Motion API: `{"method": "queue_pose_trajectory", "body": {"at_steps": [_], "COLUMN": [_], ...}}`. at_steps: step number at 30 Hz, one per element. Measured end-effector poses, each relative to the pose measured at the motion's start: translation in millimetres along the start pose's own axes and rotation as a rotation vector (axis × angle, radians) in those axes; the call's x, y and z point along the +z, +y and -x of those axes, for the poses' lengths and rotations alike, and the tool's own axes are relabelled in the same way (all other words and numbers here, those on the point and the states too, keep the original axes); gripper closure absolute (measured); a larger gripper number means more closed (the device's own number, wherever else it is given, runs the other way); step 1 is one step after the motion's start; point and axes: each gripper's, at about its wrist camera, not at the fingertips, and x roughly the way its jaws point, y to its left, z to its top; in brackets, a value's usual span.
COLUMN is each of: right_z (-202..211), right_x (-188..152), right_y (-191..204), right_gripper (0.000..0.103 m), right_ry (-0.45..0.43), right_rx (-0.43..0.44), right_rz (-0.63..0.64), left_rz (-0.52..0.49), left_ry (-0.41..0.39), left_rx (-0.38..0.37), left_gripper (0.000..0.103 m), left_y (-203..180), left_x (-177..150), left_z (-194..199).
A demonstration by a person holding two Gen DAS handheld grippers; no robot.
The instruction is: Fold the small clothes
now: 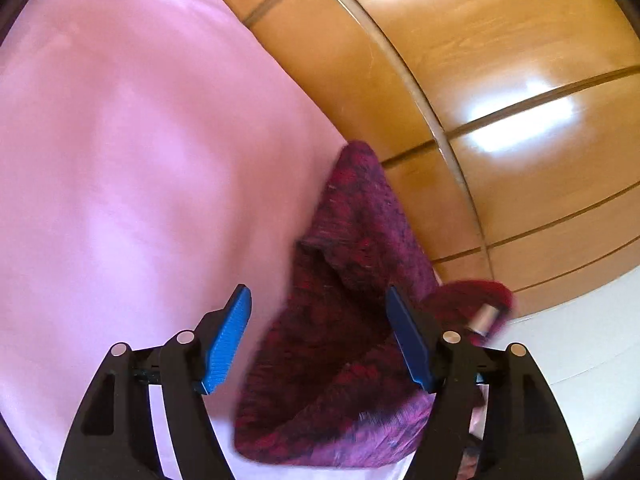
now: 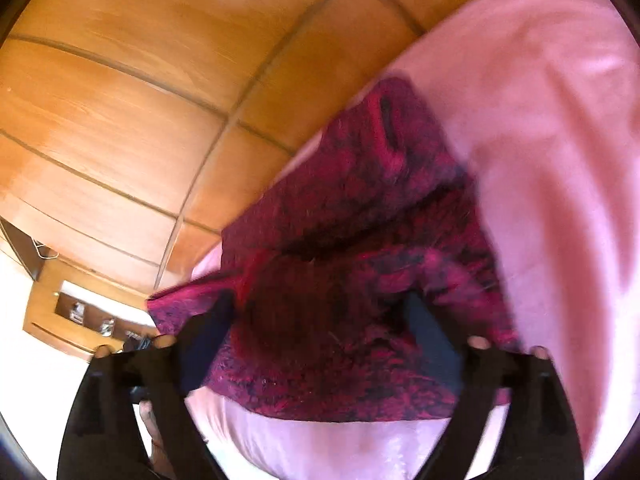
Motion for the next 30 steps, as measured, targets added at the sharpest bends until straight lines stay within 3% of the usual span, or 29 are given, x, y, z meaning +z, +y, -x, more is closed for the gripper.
{"method": "queue_pose_trajectory", "body": {"at_steps": [1,4,7,11,13,15,18,24,30], "right_z": [11.1,26.1,22.4,-18.2,-23.0,-16.1,2.7,31.5,52.3], "right_x": [-1.4,-9.5,-25.5,-40.6,-46.0,-44.9,-47.5,-60.9,-80.9], "right_y": [-1.7,-6.0,-16.3,-18.1,-16.2,-11.1,-4.9,8.3,20.4], "right_gripper": [0.007,0.007,0.008,0.042,0.049,0.072,0.087,0.091,0.092], "right_ry": [-0.009,-0.011,0.042,0.134,0.122,0.108,0.09,0.063,0.097], "right_rx": [-0.009,-0.081,-0.184,-0.293,-0.352,-0.368,-0.357,-0.293,-0.257], "right_rz": [0.024,0.085,0.159,0.215,0.263,0.259,0.251,0.244,0.228], "left_rz": [-0.038,-0.155,-0.279,-0.383,-0.388,-0.401,-0.42,-0.387,-0.369], "left_ry": [-0.004,0.034,0.114,0.159,0.192,0.189,0.176,0.165,0.187], "left_rx": [0.017,-0.025,-0.038,0.035,0.022,0.058,0.06,0.001,-0.024], "left_gripper": [0.035,0.032,0.027,0.029,0.061,0.077,0.084,0.092,0.093], "left_y": [4.9,11.4,10.6,6.3,0.8,-7.1,-12.8,-10.1,0.4], "left_x": [-3.8,-22.0,-47.3,-70.2,-72.1,-72.0,-75.1,-90.7,-101.8], "left_z": [6.8,16.8,12.6,-9.1,-17.7,-19.4,-8.6,11.9,30.4]}}
